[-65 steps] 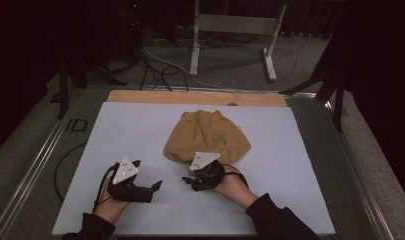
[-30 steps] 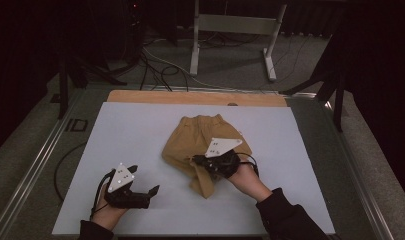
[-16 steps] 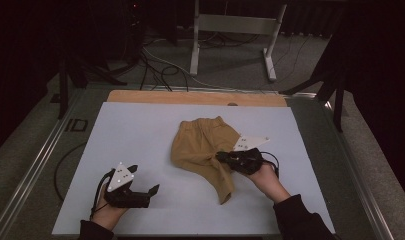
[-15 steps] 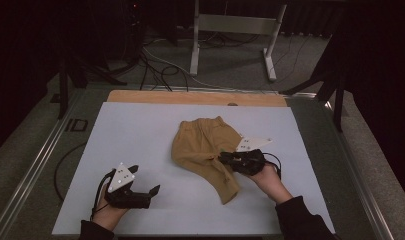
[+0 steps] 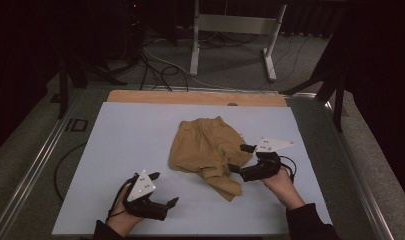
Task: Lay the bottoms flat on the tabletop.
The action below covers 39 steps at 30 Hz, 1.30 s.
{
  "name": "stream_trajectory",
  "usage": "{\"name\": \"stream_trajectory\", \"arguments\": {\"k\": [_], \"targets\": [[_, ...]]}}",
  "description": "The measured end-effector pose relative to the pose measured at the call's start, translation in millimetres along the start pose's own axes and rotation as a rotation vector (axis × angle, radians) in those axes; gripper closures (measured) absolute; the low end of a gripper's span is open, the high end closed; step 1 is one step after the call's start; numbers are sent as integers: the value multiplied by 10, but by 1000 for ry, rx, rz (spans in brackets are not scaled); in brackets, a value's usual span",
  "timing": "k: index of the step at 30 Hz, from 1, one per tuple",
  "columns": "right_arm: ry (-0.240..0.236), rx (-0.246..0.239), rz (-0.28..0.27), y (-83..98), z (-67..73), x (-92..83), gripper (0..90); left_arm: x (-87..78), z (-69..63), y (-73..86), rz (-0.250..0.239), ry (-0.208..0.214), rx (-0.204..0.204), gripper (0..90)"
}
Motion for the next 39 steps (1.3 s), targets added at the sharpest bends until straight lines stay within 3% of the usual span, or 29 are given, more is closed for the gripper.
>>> {"name": "stream_trajectory", "arguments": {"k": [3,5,7,8,12,15,16,18,21,26,28,30,31,32,36,37,38,39], "targets": [[31,3,-15,35,-44,-60,131,128,-130,-45,15,64,21,52],[40,10,-30,57,-62,-95,131,190,-195,-72,14,79,44,69],[70,18,-30,73,-108,-134,134,332,-316,-138,19,148,62,111],[70,18,-30,73,-108,-134,134,332,-316,-138,19,148,62,137],[93,27,-35,78,-153,-170,135,622,-500,-233,82,258,147,183],[110,33,-45,67,-185,-197,136,861,-585,-298,107,310,187,336],[110,33,-45,67,-185,-197,136,941,-590,-307,127,326,193,336],[121,53,-50,75,-219,-201,138,1100,-608,-316,156,343,225,421],[130,59,-46,103,-250,-191,139,1389,-598,-307,223,318,261,447],[149,71,-41,139,-310,-177,143,1572,-520,-339,261,258,277,448],[149,77,-41,141,-315,-178,143,1629,-473,-343,279,252,267,458],[150,76,-39,148,-322,-180,144,1675,-386,-325,303,243,250,542],[150,76,-39,148,-322,-180,144,1675,-386,-325,303,243,250,547],[147,80,-39,151,-323,-177,144,1684,-377,-324,290,251,225,547],[143,85,-35,154,-326,-166,144,1679,-322,-342,302,228,224,791],[143,85,-35,154,-326,-166,144,1677,-301,-347,303,224,222,791],[142,89,-34,154,-323,-162,144,1672,-290,-353,301,231,211,856],[139,85,-34,151,-313,-159,144,1650,-293,-357,306,226,230,886]]}}
Point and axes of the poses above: each handheld gripper's, and its own axes: x roughly forward along the jaws, y roughly out of its underside, z roughly to its left, the point moved 5 cm from there along x, roughly forward along the jaws, and after that the axes turned 12 degrees about y, right-handed, at the moved point
